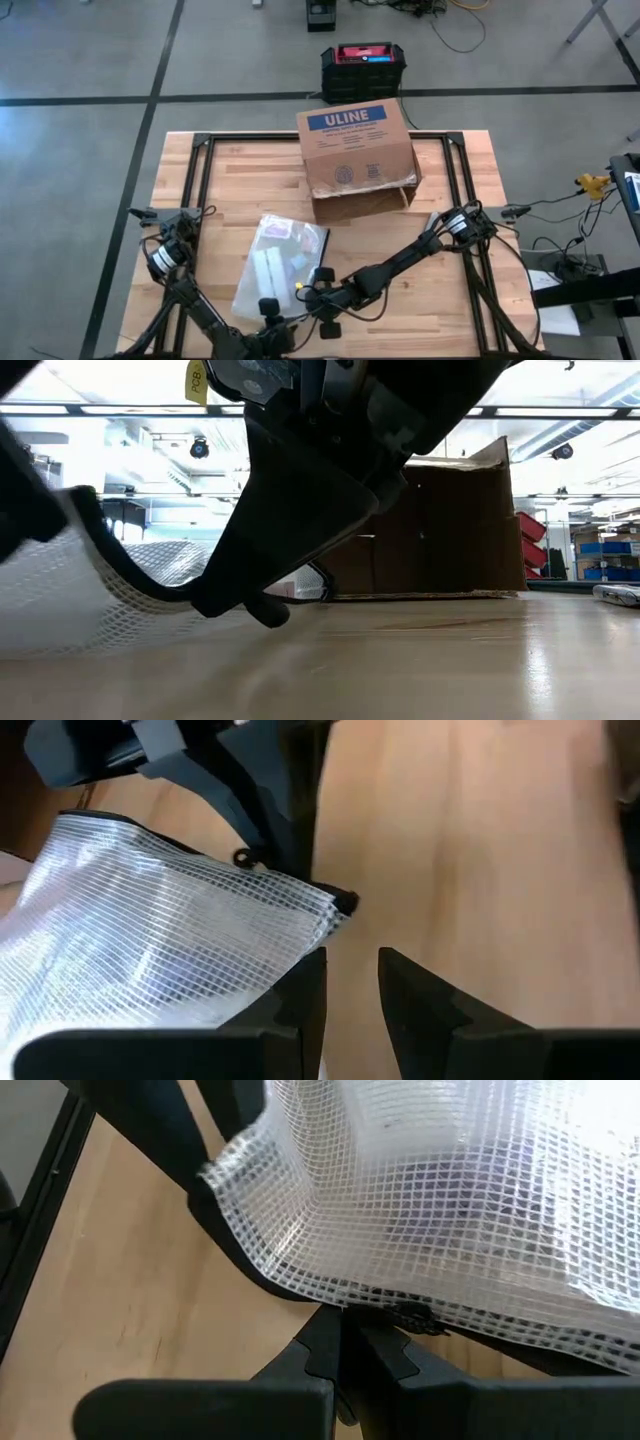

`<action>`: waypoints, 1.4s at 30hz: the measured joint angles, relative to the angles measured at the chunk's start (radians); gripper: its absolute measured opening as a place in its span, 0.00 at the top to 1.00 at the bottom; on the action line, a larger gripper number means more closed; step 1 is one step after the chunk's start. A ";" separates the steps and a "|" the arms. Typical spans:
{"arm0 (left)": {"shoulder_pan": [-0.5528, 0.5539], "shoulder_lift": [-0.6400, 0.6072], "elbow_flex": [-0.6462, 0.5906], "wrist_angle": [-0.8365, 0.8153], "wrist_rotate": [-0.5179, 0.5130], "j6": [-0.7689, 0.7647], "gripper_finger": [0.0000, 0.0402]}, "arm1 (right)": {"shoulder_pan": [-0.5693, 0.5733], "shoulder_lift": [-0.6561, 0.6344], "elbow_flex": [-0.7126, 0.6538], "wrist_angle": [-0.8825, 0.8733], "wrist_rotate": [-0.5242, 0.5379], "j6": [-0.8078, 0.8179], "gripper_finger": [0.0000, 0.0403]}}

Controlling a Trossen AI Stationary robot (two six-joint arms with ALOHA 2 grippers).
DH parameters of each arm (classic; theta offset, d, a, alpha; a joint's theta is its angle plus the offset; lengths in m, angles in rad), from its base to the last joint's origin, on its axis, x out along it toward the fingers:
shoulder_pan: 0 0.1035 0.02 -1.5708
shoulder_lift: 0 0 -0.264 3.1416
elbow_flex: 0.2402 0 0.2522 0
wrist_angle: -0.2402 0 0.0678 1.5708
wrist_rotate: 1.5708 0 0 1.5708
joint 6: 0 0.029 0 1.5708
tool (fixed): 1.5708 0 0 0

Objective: Unpack boxes
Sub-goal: Close the white zip bag

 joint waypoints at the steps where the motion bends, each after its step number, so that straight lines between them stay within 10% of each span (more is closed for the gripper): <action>1: 0.004 0.000 0.000 0.000 0.001 0.013 0.81 | 0.000 0.000 0.000 0.000 0.000 0.000 1.00; 16: 0.013 -0.003 0.068 -0.049 0.026 0.330 0.81 | 0.002 0.000 0.000 -0.001 0.000 -0.008 1.00; 42: 0.021 0.041 0.084 -0.017 0.153 0.317 0.69 | 0.002 -0.001 0.000 -0.009 0.000 -0.004 1.00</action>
